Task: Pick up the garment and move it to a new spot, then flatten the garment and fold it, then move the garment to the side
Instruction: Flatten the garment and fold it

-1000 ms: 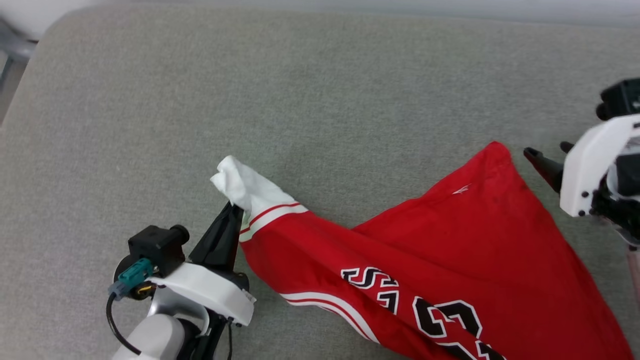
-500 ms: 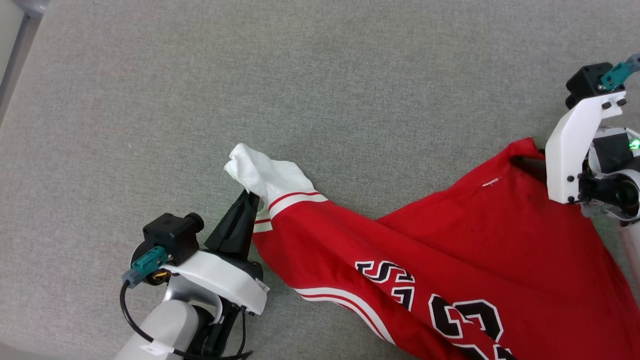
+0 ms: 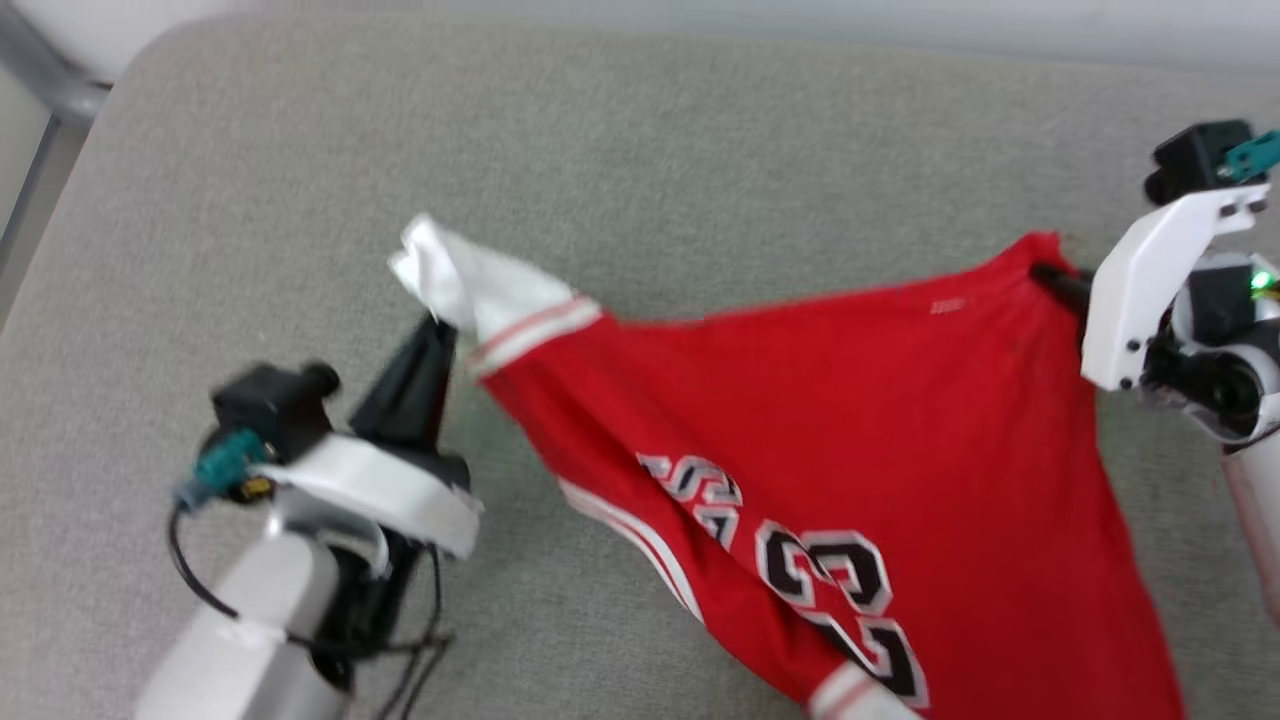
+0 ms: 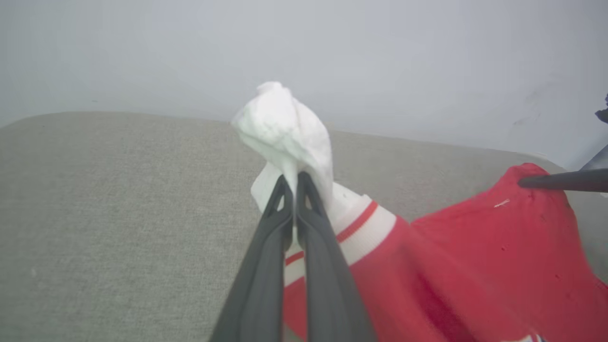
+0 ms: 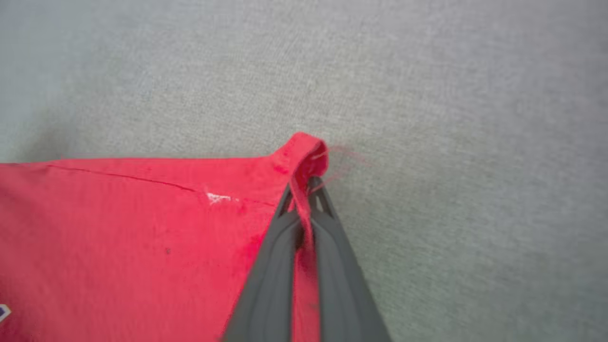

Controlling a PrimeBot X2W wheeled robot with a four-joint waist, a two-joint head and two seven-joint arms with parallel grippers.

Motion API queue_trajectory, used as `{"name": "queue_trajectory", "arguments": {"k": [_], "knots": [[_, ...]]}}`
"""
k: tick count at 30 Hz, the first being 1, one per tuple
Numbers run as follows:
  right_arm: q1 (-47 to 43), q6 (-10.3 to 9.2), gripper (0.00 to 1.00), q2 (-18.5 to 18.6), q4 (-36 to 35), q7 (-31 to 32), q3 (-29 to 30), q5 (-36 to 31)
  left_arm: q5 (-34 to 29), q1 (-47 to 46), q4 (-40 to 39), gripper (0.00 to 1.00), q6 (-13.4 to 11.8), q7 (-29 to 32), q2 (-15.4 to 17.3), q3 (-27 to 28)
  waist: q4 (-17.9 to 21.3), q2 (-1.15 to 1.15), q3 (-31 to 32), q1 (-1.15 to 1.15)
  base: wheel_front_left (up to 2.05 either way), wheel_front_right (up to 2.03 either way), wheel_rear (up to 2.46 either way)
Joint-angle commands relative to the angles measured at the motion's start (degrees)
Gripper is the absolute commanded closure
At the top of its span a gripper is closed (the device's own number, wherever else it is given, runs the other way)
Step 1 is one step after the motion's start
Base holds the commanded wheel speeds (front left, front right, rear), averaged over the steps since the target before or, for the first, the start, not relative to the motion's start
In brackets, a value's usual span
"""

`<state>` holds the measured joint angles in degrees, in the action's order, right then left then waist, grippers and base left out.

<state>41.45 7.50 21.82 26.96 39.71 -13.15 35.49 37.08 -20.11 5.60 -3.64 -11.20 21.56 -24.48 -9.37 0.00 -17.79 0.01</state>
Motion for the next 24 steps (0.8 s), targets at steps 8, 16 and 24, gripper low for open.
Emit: {"name": "queue_trajectory", "arguments": {"k": [8,16,24], "knots": [[6.4,-0.03,1.00,-1.9,3.2,-9.8,5.8,-6.9,1.0,-14.5,4.6,1.00,1.5,1.5,1.8,4.0,4.3,0.00,3.3,-0.01,0.00,0.00,0.00],[16.6,-0.07,1.00,-3.1,4.9,-16.8,12.7,-15.1,0.7,-33.3,14.7,1.00,2.8,2.4,1.0,6.2,6.0,0.00,1.0,-0.01,0.00,0.00,0.00],[30.1,-0.08,1.00,-5.3,5.9,-23.6,17.8,-24.2,-0.4,-52.1,26.3,1.00,4.8,0.8,2.9,8.4,8.3,0.00,-4.3,-0.01,0.00,0.00,0.00]]}}
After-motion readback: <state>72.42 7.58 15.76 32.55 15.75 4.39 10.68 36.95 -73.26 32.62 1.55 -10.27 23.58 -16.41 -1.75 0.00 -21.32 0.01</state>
